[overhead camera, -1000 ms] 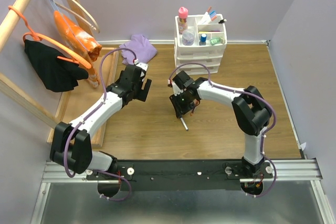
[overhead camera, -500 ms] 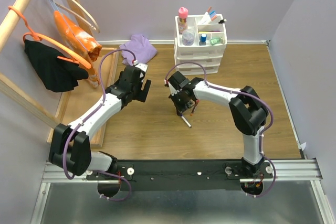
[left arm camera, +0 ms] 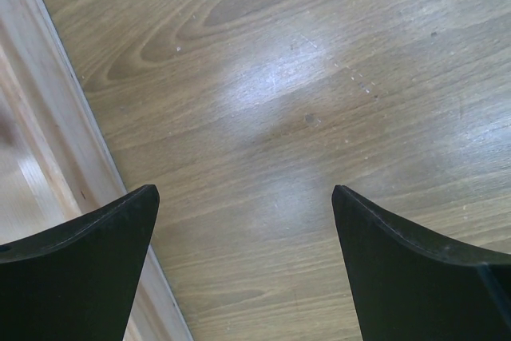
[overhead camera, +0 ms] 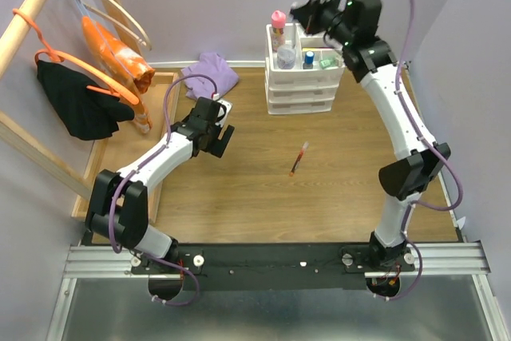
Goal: Sort the stationery into containers
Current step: Pick up the pen from the center of the board, then place the pen in the storage box.
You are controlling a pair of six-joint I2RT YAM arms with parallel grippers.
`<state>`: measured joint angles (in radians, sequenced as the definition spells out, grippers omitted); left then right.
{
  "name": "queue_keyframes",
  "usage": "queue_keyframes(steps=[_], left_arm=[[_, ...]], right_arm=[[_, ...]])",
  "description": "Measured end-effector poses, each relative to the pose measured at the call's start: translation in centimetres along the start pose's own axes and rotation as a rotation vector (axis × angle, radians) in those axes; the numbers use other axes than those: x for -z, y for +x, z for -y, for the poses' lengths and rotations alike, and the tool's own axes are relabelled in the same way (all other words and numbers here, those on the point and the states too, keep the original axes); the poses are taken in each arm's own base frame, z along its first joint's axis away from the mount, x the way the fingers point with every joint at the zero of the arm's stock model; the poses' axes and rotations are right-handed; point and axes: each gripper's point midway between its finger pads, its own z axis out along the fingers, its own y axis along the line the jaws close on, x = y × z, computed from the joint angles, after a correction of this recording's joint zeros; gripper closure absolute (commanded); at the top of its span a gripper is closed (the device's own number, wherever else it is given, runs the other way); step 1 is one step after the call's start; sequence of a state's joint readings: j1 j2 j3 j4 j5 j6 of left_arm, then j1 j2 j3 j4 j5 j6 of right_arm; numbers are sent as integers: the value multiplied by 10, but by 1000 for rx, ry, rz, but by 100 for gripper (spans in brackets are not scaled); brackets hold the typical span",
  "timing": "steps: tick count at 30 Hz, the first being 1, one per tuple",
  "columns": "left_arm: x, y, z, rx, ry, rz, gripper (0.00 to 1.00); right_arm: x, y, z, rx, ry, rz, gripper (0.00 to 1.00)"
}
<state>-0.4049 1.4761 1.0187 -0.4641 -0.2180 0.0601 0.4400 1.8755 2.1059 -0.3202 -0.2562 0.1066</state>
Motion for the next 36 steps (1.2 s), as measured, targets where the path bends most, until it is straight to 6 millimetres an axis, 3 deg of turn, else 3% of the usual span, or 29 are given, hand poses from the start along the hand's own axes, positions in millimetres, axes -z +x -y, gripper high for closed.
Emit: queue_keyframes(steps=[2, 4, 5, 7, 9, 15, 25, 36], left_arm=[[1, -5, 1, -4, 9, 3, 1], [2, -9, 1, -5, 12, 10, 1], [3, -11, 1, -6, 16, 13, 1], [3, -11, 2, -9, 22, 12, 1], [3, -11, 3, -12, 29, 3, 1], [0, -4, 9, -23, 60, -34, 1], [-2, -20, 12, -34, 86, -40, 1], [-6, -26, 12, -37, 89, -52, 1]], right_arm=[[6, -49, 34, 20, 62, 128, 99], [9, -79, 58, 39, 107, 214, 99], [8, -90, 76, 50, 141, 257, 99], [7, -95, 97, 57, 185, 290, 99], [3, -89, 125, 70, 248, 310, 99], [-3, -74, 170, 118, 408, 362, 99], [-4, -75, 211, 157, 569, 451, 99], [-21, -21, 258, 127, 656, 365, 99]])
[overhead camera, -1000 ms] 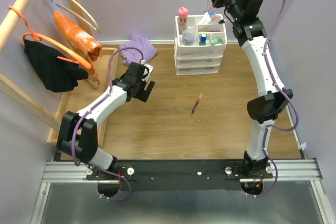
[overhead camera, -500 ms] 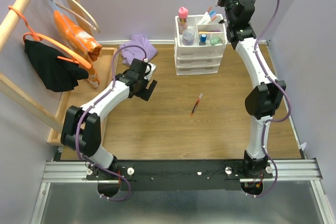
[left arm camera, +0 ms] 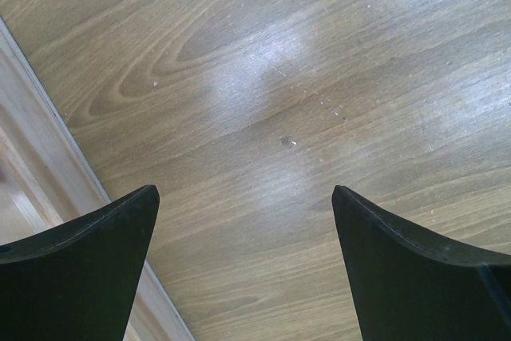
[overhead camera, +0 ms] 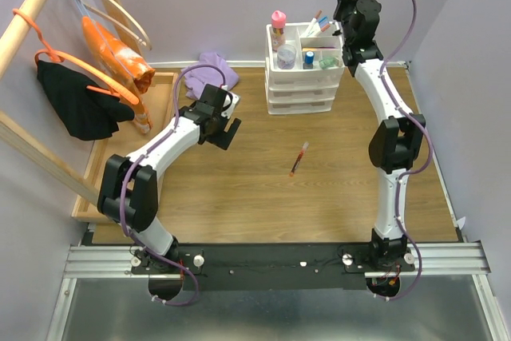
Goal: Sort the stationery into containers
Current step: Place the pen in the storage box, then pick up the pen from the center of the board.
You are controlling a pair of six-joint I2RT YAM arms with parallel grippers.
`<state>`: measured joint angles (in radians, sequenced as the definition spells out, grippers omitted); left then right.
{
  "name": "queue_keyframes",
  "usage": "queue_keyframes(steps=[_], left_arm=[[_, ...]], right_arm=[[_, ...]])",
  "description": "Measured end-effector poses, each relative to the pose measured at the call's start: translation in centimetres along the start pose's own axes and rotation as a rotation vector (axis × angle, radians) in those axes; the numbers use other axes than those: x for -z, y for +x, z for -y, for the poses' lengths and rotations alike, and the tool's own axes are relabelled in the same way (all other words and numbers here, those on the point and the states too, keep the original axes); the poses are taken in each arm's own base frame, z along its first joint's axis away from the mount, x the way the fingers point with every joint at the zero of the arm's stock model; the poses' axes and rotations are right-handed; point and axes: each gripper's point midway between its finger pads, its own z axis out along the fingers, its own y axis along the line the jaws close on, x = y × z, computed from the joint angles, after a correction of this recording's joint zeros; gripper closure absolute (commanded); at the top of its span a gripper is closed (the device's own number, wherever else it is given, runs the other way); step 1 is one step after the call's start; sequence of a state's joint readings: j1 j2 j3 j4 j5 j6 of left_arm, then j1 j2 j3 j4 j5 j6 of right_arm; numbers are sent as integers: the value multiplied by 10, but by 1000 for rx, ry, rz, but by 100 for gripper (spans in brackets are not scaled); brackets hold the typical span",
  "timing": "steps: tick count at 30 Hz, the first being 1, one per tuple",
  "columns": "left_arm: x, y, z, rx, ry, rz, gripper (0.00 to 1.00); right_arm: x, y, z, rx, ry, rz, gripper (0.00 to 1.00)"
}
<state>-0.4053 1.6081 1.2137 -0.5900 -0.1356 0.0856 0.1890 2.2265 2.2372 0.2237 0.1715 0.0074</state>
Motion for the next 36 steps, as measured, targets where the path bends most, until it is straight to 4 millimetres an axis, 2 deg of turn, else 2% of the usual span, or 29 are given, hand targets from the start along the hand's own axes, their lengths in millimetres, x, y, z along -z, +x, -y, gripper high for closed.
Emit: queue_keyframes(steps=[3, 7, 11, 19, 26, 29, 32, 34, 36], left_arm=[[-1, -2, 0, 0, 1, -1, 1], [-4, -5, 0, -1, 3, -4, 1], [-7, -5, 1, -2, 4, -8, 1], [-7, -6, 2, -5, 6, -7, 1], [-7, -6, 7, -12, 12, -2, 1], [-8, -3, 9, -7, 17, -3, 1], [-8, 0, 10, -3, 21, 1, 1], [-6, 1, 10, 0, 22, 8, 1], [-4, 2, 10, 7, 21, 18, 1]], right_arm=[[-2, 12, 6, 2, 10, -22, 99], [-2, 21, 9, -6, 16, -42, 84], [-1, 30, 11, -21, 18, -70, 83], [1, 41, 10, -39, 14, -102, 68], [10, 46, 10, -42, 12, -140, 66], [19, 36, 11, -41, 13, -151, 66], [31, 13, 13, -41, 12, -138, 66], [47, -6, 15, -45, 14, -144, 66], [80, -27, 16, -73, 7, -186, 65]])
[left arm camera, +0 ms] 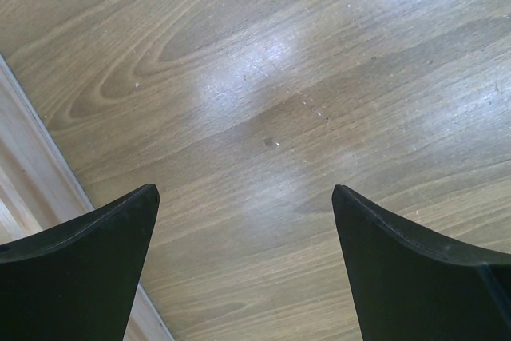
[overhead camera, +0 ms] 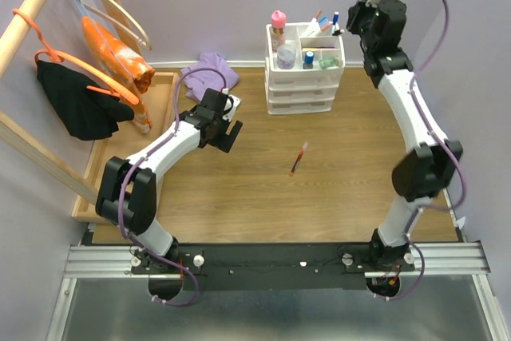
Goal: Sort the stationery into containers
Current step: Pick up the pen from the center of the board.
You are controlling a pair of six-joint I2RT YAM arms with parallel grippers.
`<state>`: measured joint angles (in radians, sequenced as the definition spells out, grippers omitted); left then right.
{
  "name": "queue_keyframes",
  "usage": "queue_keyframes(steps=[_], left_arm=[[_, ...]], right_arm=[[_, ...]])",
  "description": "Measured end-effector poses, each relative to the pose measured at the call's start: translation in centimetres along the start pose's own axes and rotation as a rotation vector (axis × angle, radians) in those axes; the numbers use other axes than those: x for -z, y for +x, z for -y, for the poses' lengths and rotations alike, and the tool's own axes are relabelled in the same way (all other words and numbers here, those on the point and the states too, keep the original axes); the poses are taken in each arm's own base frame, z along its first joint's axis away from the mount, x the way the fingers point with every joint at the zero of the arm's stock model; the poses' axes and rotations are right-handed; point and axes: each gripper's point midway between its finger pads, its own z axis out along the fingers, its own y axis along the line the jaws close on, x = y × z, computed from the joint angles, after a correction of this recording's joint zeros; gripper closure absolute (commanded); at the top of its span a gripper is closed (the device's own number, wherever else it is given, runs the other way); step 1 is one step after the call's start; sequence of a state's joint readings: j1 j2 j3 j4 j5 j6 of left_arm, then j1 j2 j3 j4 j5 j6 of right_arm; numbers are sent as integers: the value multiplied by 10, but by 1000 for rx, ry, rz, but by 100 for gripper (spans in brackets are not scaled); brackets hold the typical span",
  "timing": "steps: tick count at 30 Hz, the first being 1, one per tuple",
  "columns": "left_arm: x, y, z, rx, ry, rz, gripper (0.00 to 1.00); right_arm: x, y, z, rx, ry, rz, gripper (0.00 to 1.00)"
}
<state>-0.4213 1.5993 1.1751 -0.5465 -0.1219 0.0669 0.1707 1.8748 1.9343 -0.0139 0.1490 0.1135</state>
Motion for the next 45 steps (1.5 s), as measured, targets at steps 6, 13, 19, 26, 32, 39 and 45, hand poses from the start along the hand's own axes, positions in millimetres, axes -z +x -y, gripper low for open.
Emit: queue_keyframes(steps=[6, 13, 19, 26, 32, 39, 45], left_arm=[[6, 5, 7, 4, 5, 29, 1], [3, 18, 18, -11, 19, 10, 1], [3, 19, 17, -13, 5, 6, 1], [3, 20, 12, -27, -16, 3, 1], [3, 20, 12, -28, -20, 2, 1], [3, 20, 13, -32, -17, 3, 1], [4, 19, 18, -43, -11, 5, 1]], right_arm=[[114, 37, -22, -68, -175, -236, 58], [233, 241, -81, -199, -436, -916, 55], [266, 316, -103, -248, -397, -1221, 57], [238, 340, -100, -228, -198, -1252, 67], [232, 339, -109, -167, -95, -1231, 61], [241, 351, -100, -121, 37, -1258, 52], [248, 364, -90, -113, 103, -1298, 53]])
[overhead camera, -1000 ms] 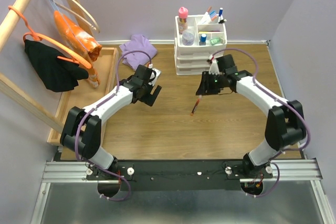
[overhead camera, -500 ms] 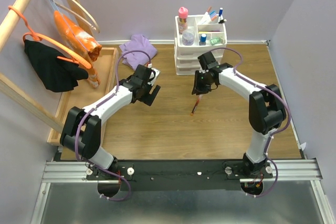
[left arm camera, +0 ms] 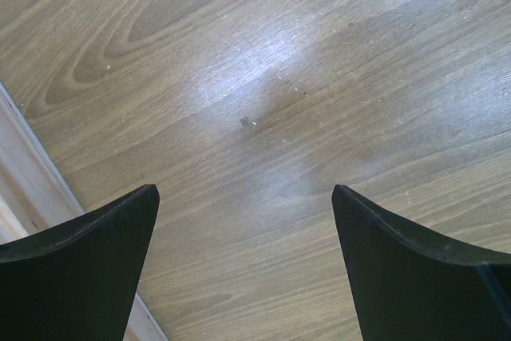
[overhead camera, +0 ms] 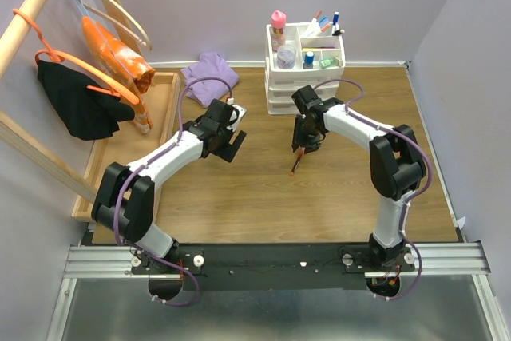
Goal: Sort the stationery into containers
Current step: Pick up the pen from the center of the board.
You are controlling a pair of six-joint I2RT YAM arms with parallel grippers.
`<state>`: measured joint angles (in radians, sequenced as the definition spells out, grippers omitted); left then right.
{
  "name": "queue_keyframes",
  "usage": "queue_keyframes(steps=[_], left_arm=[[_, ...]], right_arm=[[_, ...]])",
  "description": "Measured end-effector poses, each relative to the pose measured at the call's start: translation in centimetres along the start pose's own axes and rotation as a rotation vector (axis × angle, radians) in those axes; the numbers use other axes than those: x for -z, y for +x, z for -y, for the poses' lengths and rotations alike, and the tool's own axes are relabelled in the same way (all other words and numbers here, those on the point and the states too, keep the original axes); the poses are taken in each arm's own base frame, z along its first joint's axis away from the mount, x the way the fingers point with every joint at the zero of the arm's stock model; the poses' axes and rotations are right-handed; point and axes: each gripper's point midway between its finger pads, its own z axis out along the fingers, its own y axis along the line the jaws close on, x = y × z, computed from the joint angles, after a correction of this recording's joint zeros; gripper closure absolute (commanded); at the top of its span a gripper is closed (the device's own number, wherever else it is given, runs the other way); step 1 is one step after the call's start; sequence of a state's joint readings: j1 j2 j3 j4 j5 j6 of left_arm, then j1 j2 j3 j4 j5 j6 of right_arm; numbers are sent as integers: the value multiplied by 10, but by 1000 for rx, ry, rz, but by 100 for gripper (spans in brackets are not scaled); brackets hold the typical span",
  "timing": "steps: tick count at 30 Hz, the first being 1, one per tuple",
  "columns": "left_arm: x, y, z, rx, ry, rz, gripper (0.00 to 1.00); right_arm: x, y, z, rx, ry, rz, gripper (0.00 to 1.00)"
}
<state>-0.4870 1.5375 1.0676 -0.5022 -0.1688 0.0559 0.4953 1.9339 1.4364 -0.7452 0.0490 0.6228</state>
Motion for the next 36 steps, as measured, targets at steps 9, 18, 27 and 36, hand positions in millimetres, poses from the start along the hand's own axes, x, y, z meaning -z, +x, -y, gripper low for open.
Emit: queue_keyframes(steps=[9, 18, 27, 36], left_arm=[[-6, 5, 4, -10, 6, -24, 1], [-10, 6, 8, -19, 12, -36, 1], [-8, 2, 8, -25, 13, -31, 1], [5, -5, 10, -60, 48, -11, 1]], right_arm=[[-25, 13, 7, -19, 44, -62, 57], [-27, 12, 9, -50, 51, -64, 99], [2, 2, 2, 49, -19, -18, 99], [194, -58, -80, 443, -576, 489, 99]])
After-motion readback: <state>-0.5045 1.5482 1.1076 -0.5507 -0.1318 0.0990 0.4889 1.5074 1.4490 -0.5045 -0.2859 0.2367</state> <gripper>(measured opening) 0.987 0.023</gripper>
